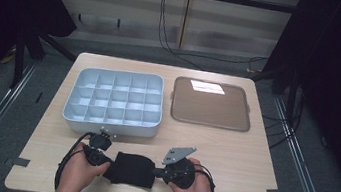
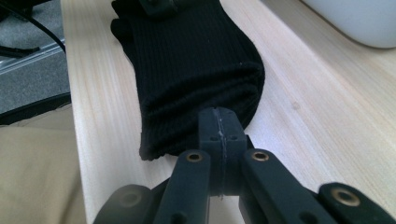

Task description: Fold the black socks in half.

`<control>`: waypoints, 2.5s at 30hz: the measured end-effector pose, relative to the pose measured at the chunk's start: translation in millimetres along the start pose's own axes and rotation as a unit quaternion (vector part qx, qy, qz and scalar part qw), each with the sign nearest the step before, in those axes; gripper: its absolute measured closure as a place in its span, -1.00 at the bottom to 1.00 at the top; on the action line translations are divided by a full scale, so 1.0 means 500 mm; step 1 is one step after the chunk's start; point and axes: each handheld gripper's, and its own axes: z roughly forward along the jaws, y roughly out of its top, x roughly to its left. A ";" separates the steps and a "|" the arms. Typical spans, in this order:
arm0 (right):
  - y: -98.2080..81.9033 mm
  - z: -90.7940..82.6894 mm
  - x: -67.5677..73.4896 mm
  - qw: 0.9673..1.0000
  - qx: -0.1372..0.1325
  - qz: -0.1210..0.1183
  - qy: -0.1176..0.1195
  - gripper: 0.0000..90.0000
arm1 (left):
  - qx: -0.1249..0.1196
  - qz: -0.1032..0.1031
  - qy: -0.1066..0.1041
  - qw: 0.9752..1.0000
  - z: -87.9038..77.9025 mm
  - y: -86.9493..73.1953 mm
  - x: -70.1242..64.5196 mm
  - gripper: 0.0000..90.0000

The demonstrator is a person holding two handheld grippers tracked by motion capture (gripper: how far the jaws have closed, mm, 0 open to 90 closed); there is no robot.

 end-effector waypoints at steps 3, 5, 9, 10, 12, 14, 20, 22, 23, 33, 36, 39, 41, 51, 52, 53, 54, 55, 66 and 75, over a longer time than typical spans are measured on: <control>-0.004 0.003 -0.003 1.000 -0.001 0.005 0.002 1.00 | 0.005 -0.003 -0.002 1.000 -0.002 0.001 0.001 0.89; -0.005 0.004 -0.004 1.000 0.001 0.008 0.002 1.00 | 0.005 -0.001 -0.002 1.000 -0.003 0.003 -0.001 0.90; -0.007 0.007 -0.004 1.000 0.004 0.008 0.002 1.00 | 0.005 0.001 -0.001 1.000 -0.007 0.005 -0.002 0.90; -0.007 0.006 -0.005 1.000 0.004 0.007 0.001 1.00 | 0.004 0.002 0.000 1.000 -0.009 0.006 -0.002 0.90; -0.008 0.007 -0.006 1.000 0.004 0.007 0.001 1.00 | 0.003 0.002 -0.002 1.000 -0.013 0.007 -0.003 0.90; -0.009 0.008 -0.006 1.000 0.003 0.008 0.003 1.00 | 0.000 0.002 -0.001 1.000 -0.016 0.008 -0.005 0.90; -0.009 0.008 -0.006 1.000 0.006 0.009 0.001 1.00 | -0.001 0.005 -0.001 1.000 -0.022 0.010 -0.008 0.90; -0.009 0.008 -0.006 1.000 0.007 0.012 0.000 1.00 | -0.001 0.005 -0.002 1.000 -0.024 0.011 -0.009 0.90; -0.010 0.008 -0.006 1.000 0.006 0.011 0.000 1.00 | -0.002 0.005 -0.002 1.000 -0.024 0.011 -0.009 0.90; -0.005 -0.006 -0.010 1.000 -0.004 0.016 -0.002 1.00 | -0.004 0.021 -0.002 1.000 -0.020 0.015 -0.029 0.90; -0.007 -0.008 -0.012 1.000 -0.005 0.018 -0.001 1.00 | -0.005 0.025 -0.006 1.000 -0.025 0.019 -0.033 0.90; -0.010 -0.004 -0.013 1.000 -0.001 0.019 0.000 1.00 | -0.007 0.026 -0.010 1.000 -0.032 0.021 -0.036 0.90; -0.010 -0.003 -0.013 1.000 0.000 0.019 0.000 1.00 | -0.008 0.027 -0.009 1.000 -0.036 0.023 -0.038 0.90; -0.012 0.001 -0.015 1.000 0.003 0.017 0.001 1.00 | -0.013 0.033 -0.005 0.999 -0.041 0.025 -0.042 0.90; -0.012 0.001 -0.015 1.000 0.004 0.016 -0.001 1.00 | -0.016 0.034 -0.007 0.999 -0.043 0.026 -0.045 0.90; -0.012 0.002 -0.015 1.000 0.004 0.018 0.001 1.00 | -0.015 0.037 -0.008 0.999 -0.046 0.027 -0.046 0.89; -0.012 0.002 -0.014 1.000 0.004 0.018 0.001 1.00 | -0.018 0.038 -0.010 0.999 -0.048 0.027 -0.048 0.89; -0.012 0.002 -0.014 1.000 0.003 0.017 0.001 1.00 | -0.020 0.040 -0.012 0.999 -0.049 0.028 -0.050 0.89; -0.010 0.006 -0.011 1.000 0.004 0.018 0.002 1.00 | -0.026 0.053 -0.022 0.998 -0.056 0.034 -0.074 0.90; -0.010 0.009 -0.011 1.000 0.003 0.017 0.003 1.00 | -0.018 0.059 -0.033 0.998 -0.052 0.044 -0.081 0.90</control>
